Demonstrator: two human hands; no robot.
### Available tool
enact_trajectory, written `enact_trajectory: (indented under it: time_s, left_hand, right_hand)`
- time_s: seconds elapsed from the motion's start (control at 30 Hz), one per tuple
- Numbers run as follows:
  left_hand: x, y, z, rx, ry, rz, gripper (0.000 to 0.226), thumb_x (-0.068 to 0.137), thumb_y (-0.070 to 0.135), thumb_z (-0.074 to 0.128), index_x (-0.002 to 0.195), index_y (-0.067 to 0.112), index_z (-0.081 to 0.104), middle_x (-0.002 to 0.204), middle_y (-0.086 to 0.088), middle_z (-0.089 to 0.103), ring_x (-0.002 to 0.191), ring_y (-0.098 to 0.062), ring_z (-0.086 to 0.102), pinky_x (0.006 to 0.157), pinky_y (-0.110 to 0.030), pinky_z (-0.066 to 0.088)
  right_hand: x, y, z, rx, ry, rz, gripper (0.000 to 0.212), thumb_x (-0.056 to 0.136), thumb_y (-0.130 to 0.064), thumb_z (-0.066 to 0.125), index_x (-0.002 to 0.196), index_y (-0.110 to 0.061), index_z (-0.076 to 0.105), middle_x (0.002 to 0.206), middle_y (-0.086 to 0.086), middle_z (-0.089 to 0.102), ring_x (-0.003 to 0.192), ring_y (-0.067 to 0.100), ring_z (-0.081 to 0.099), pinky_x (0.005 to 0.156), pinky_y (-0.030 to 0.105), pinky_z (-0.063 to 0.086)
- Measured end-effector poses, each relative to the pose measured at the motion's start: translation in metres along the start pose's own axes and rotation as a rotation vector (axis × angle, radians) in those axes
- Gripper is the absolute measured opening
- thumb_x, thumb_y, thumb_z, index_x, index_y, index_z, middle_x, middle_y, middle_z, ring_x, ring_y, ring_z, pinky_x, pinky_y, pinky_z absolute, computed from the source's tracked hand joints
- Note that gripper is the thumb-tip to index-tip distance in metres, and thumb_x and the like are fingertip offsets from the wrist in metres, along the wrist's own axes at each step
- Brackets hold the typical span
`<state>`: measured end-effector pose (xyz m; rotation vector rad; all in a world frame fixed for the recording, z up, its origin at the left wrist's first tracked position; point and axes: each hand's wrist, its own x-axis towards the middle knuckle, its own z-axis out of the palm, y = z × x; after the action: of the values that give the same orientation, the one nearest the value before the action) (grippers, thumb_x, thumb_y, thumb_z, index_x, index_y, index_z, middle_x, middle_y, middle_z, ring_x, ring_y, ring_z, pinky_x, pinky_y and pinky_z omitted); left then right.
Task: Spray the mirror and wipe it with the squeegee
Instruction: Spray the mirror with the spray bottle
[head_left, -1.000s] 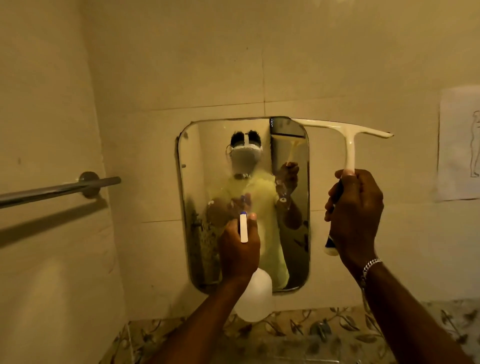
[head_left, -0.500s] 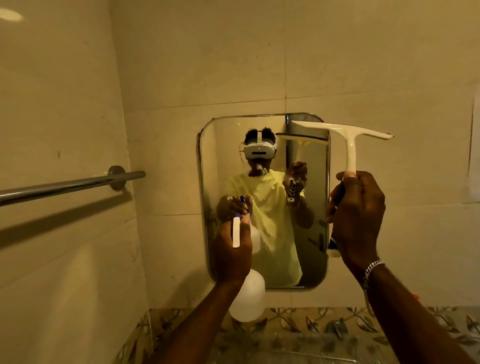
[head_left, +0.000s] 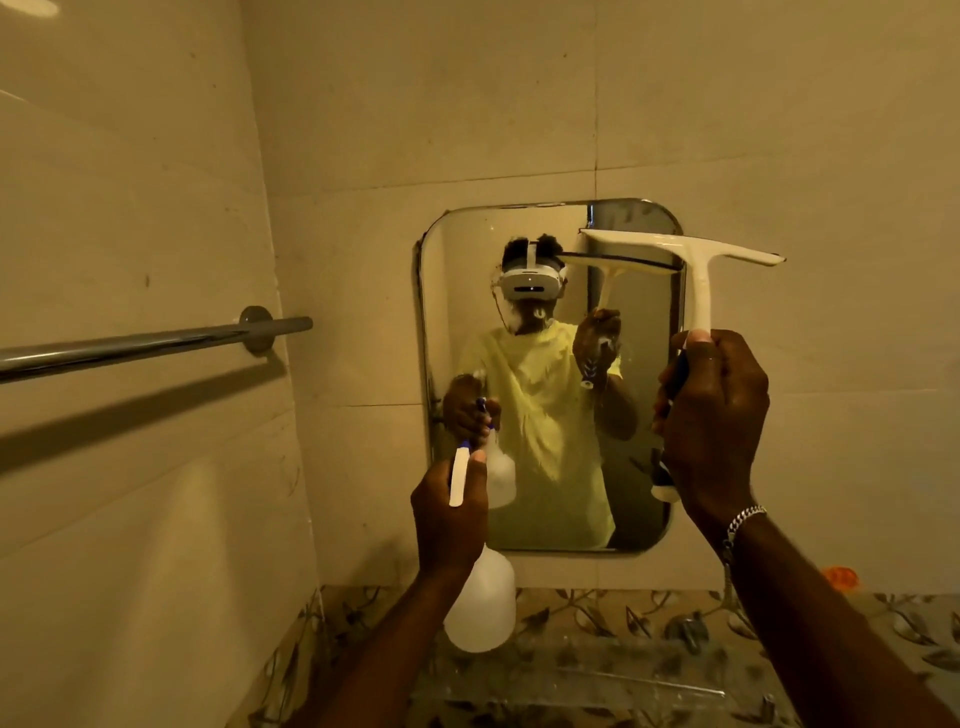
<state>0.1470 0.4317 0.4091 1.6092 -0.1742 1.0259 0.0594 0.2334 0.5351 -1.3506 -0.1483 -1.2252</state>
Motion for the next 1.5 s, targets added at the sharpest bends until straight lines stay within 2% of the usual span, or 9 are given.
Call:
enact_trajectory:
  time_s: [0.13, 0.47, 0.57, 0.67, 0.73, 0.97, 1.13, 1.33, 1.5]
  left_hand:
    - [-0.010, -0.009, -0.001, -0.011, -0.013, -0.042, 0.018, 0.096, 0.031, 0.066, 0.088, 0.015, 0.070, 0.069, 0.006, 0.067, 0.069, -0.002, 0.067, 0.050, -0.009, 0.048]
    - [-0.033, -0.026, 0.005, 0.057, -0.049, -0.081, 0.023, 0.097, 0.028, 0.065, 0.074, 0.027, 0.063, 0.062, 0.008, 0.063, 0.065, -0.001, 0.066, 0.048, -0.011, 0.046]
    - [-0.045, -0.031, 0.009, 0.087, -0.083, -0.096, 0.028, 0.096, 0.025, 0.066, 0.070, 0.029, 0.060, 0.058, 0.009, 0.060, 0.061, 0.001, 0.065, 0.045, -0.010, 0.045]
    - [-0.054, -0.034, 0.014, 0.069, -0.120, -0.061, 0.020, 0.095, 0.020, 0.068, 0.076, 0.022, 0.064, 0.059, 0.009, 0.060, 0.062, -0.002, 0.065, 0.047, -0.010, 0.046]
    - [-0.057, -0.033, 0.019, 0.052, -0.158, -0.037, 0.015, 0.095, 0.020, 0.069, 0.081, 0.018, 0.066, 0.063, 0.006, 0.062, 0.065, -0.007, 0.065, 0.049, -0.013, 0.048]
    - [-0.068, -0.019, 0.040, -0.007, -0.231, 0.029, 0.020, 0.094, 0.039, 0.060, 0.082, 0.023, 0.062, 0.064, 0.007, 0.057, 0.063, -0.009, 0.061, 0.050, -0.014, 0.044]
    - [-0.082, -0.014, 0.060, 0.013, -0.265, 0.021, 0.026, 0.094, 0.041, 0.060, 0.084, 0.017, 0.061, 0.068, 0.003, 0.058, 0.062, -0.012, 0.060, 0.054, -0.031, 0.050]
    - [-0.099, -0.005, 0.083, 0.003, -0.336, 0.006, 0.024, 0.098, 0.028, 0.062, 0.081, 0.011, 0.061, 0.068, -0.004, 0.060, 0.060, -0.019, 0.060, 0.055, -0.037, 0.049]
    - [-0.112, 0.006, 0.095, -0.009, -0.390, 0.023, 0.023, 0.098, 0.031, 0.060, 0.079, 0.019, 0.057, 0.065, 0.005, 0.055, 0.059, -0.013, 0.057, 0.054, -0.028, 0.046]
  right_hand:
    - [-0.002, 0.000, -0.001, -0.013, 0.002, 0.013, 0.032, 0.109, -0.029, 0.040, 0.101, -0.006, 0.061, 0.080, 0.013, 0.060, 0.065, 0.027, 0.056, 0.056, 0.029, 0.046]
    - [-0.005, 0.002, -0.010, 0.002, 0.000, 0.026, 0.032, 0.108, -0.029, 0.041, 0.106, -0.005, 0.062, 0.080, 0.020, 0.060, 0.062, 0.024, 0.055, 0.052, 0.028, 0.045]
    - [-0.005, 0.002, -0.014, -0.015, 0.014, 0.007, 0.031, 0.108, -0.029, 0.041, 0.105, -0.005, 0.062, 0.085, 0.027, 0.062, 0.067, 0.035, 0.057, 0.058, 0.038, 0.051]
    - [-0.005, -0.001, -0.017, -0.033, 0.032, -0.003, 0.028, 0.107, -0.029, 0.042, 0.100, -0.009, 0.061, 0.087, 0.029, 0.063, 0.077, 0.050, 0.059, 0.067, 0.055, 0.054]
    - [-0.004, -0.002, -0.020, -0.043, 0.038, -0.003, 0.029, 0.107, -0.029, 0.041, 0.100, -0.008, 0.061, 0.087, 0.030, 0.063, 0.079, 0.052, 0.059, 0.067, 0.058, 0.054]
    - [-0.002, -0.002, -0.033, -0.084, 0.062, 0.004, 0.026, 0.109, -0.027, 0.040, 0.100, -0.011, 0.060, 0.089, 0.029, 0.063, 0.079, 0.052, 0.059, 0.063, 0.056, 0.054]
    - [0.000, 0.000, -0.046, -0.078, 0.068, 0.015, 0.031, 0.109, -0.026, 0.040, 0.107, -0.005, 0.062, 0.083, 0.021, 0.062, 0.071, 0.040, 0.058, 0.062, 0.044, 0.052]
    - [-0.001, 0.006, -0.060, -0.061, 0.062, 0.033, 0.031, 0.109, -0.026, 0.041, 0.108, -0.003, 0.062, 0.077, 0.011, 0.060, 0.064, 0.027, 0.056, 0.058, 0.034, 0.049]
    - [-0.004, 0.008, -0.067, -0.053, 0.064, 0.051, 0.033, 0.108, -0.026, 0.041, 0.108, -0.002, 0.063, 0.078, 0.013, 0.061, 0.065, 0.028, 0.056, 0.056, 0.032, 0.047]
